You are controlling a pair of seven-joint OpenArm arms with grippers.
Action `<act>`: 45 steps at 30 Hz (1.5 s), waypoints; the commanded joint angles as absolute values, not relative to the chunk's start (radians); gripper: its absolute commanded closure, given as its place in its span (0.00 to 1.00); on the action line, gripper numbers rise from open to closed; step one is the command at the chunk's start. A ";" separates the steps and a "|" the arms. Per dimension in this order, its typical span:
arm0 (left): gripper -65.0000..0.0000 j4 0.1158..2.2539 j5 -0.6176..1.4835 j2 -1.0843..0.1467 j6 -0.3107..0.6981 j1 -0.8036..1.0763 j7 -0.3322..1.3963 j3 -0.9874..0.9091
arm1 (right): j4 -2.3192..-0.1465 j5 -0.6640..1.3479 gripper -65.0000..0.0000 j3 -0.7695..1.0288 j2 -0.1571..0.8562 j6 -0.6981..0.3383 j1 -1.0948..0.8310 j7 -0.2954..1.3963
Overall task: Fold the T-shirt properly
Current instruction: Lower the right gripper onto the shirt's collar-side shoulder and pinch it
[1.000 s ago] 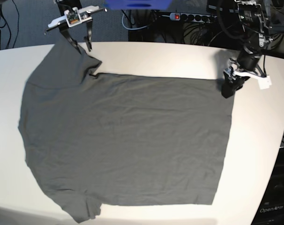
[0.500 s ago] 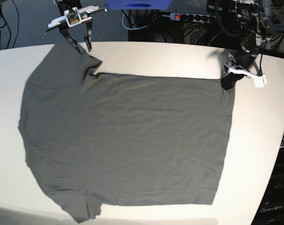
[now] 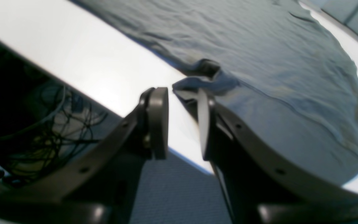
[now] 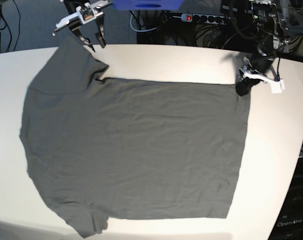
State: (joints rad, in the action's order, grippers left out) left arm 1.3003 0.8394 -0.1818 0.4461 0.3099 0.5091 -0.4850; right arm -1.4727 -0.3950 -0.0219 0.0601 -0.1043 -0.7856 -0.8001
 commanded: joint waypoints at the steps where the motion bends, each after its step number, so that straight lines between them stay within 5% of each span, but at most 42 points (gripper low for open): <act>1: 0.97 1.280 0.822 -0.182 0.392 0.334 0.576 -0.483 | -1.488 -0.390 0.74 -0.019 0.061 -0.101 -0.797 -0.822; 12: 0.97 1.285 0.822 -0.182 0.392 0.346 0.576 -0.483 | -1.488 -0.395 0.73 -0.022 0.084 -0.102 -0.773 -0.682; 18: 0.97 1.287 0.822 -0.182 0.392 0.346 0.576 -0.483 | -1.488 -0.397 0.58 -0.024 0.085 -0.102 -0.759 -0.633; 45: 0.97 1.288 0.822 -0.182 0.394 0.348 0.576 -0.483 | -1.465 -0.395 0.58 -0.024 0.084 -0.102 -0.682 -0.573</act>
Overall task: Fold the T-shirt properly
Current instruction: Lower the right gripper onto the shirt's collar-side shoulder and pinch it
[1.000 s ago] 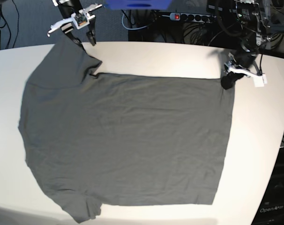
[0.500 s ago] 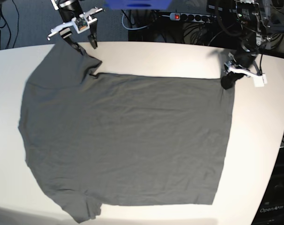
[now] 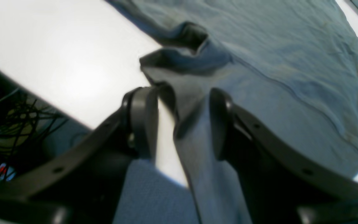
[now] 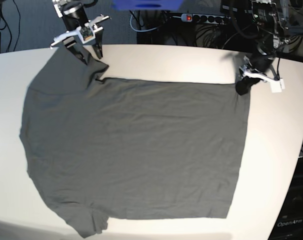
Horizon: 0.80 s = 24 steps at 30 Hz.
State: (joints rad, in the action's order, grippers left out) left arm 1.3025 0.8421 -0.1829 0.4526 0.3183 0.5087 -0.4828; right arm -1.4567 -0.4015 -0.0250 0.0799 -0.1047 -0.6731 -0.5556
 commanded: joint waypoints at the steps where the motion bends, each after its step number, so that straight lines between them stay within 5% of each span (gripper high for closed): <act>1: 0.97 1.290 0.822 -0.182 0.394 0.348 0.576 -0.483 | -1.454 -0.395 0.58 -0.024 0.085 -0.102 -0.680 -0.573; 24: 0.97 1.290 0.822 -0.182 0.394 0.348 0.576 -0.483 | -1.351 -0.395 0.58 -0.018 0.110 -0.102 -0.608 -0.573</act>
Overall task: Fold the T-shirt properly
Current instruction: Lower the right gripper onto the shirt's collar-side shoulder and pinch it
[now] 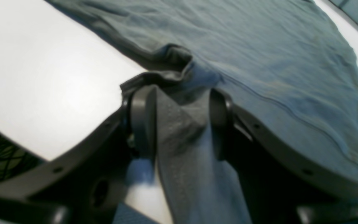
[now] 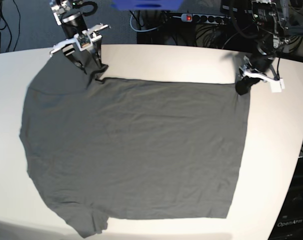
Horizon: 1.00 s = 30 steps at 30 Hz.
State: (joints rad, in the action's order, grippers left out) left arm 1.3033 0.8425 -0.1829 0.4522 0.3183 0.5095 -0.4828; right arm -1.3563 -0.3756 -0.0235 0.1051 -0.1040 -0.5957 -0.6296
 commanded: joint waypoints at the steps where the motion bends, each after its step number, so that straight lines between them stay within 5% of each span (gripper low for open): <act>1: 0.97 1.290 0.822 -0.182 0.394 0.348 0.576 -0.483 | -1.348 -0.395 0.58 -0.018 0.113 -0.102 -0.608 -0.573; 30: 0.97 1.290 0.822 -0.183 0.394 0.348 0.576 -0.483 | -1.291 -0.395 0.58 -0.016 0.124 -0.096 -0.657 -0.573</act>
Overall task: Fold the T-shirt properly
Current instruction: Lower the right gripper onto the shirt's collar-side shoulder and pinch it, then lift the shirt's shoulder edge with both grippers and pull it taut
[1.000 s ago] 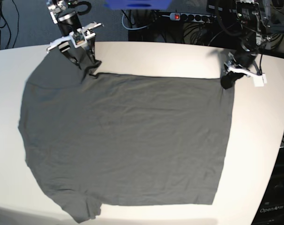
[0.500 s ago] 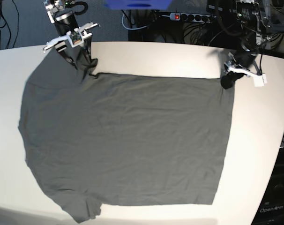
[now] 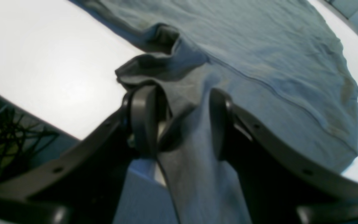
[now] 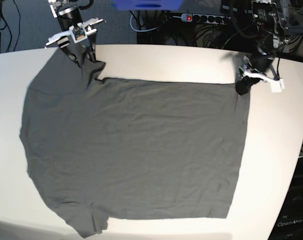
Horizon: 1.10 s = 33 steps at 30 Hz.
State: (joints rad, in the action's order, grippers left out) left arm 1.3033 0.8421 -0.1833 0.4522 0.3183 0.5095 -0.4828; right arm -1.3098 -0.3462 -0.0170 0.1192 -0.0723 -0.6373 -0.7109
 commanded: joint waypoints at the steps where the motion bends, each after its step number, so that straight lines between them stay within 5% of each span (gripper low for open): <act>1: 0.97 1.290 0.822 -0.183 0.394 0.348 0.576 -0.483 | -1.276 -0.395 0.58 -0.016 0.124 -0.096 -0.650 -0.573; 15: 0.97 1.290 0.823 -0.183 0.394 0.348 0.576 -0.483 | -1.214 -0.395 0.60 0.021 0.122 -0.094 -0.610 -0.575; 22: 0.97 1.290 0.822 -0.183 0.394 0.348 0.576 -0.483 | -1.214 -0.395 0.91 0.021 0.122 -0.094 -0.611 -0.573; 33: 0.97 1.290 0.823 -0.185 0.398 0.349 0.578 -0.483 | -1.236 -0.395 0.99 0.025 0.124 -0.094 -0.633 -0.575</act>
State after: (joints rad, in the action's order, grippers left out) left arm 1.3033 0.8421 -0.1833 0.4534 0.3195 0.5095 -0.4824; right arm -1.2537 -0.3527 0.0158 0.1135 -0.0746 -0.6010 -0.7376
